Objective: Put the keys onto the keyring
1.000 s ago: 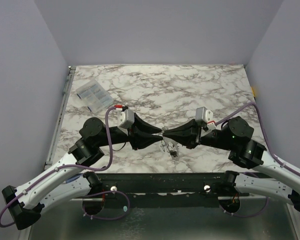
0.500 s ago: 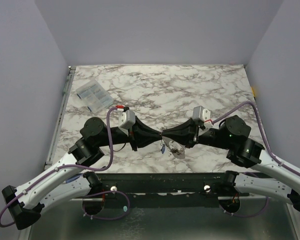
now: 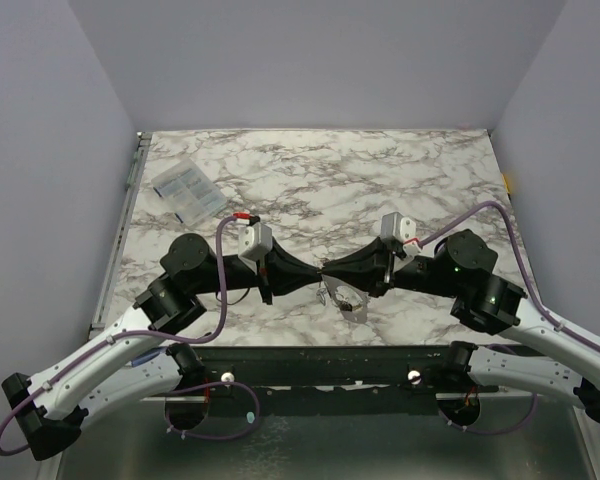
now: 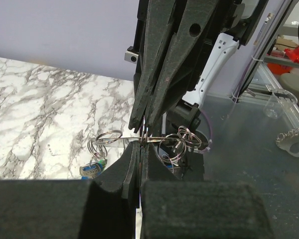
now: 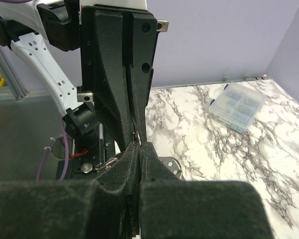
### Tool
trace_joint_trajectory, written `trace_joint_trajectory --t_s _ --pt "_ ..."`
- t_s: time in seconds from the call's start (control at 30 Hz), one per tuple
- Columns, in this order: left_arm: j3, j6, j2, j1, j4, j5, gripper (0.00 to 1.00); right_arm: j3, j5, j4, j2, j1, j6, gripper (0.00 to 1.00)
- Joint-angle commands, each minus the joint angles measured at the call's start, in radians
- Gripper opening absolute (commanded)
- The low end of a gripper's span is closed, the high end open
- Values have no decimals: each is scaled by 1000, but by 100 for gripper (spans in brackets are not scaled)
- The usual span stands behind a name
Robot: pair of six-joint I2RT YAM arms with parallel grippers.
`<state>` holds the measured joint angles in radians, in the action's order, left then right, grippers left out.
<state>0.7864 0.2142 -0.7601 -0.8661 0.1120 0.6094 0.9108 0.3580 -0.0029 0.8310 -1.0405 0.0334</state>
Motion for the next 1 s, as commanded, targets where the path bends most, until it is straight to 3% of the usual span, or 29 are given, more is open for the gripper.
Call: trace_joint_trajectory --t_s 0.0,0.27,0.63,0.77,0.97 --pt "56 -31 -22 -7 29 -11 0 4 75 -78 28 -15 -14 4" --pt "68 -45 -29 -8 -5 -16 0 62 91 -206 50 -15 38 22" --pt "82 -82 -42 -8 -60 -14 0 158 54 -414 75 -15 124 29" --pt "89 -90 -47 -7 -82 -5 0 196 32 -482 85 -15 156 25" --pt "98 -96 -60 -8 -100 14 0 205 48 -498 114 -15 165 9"
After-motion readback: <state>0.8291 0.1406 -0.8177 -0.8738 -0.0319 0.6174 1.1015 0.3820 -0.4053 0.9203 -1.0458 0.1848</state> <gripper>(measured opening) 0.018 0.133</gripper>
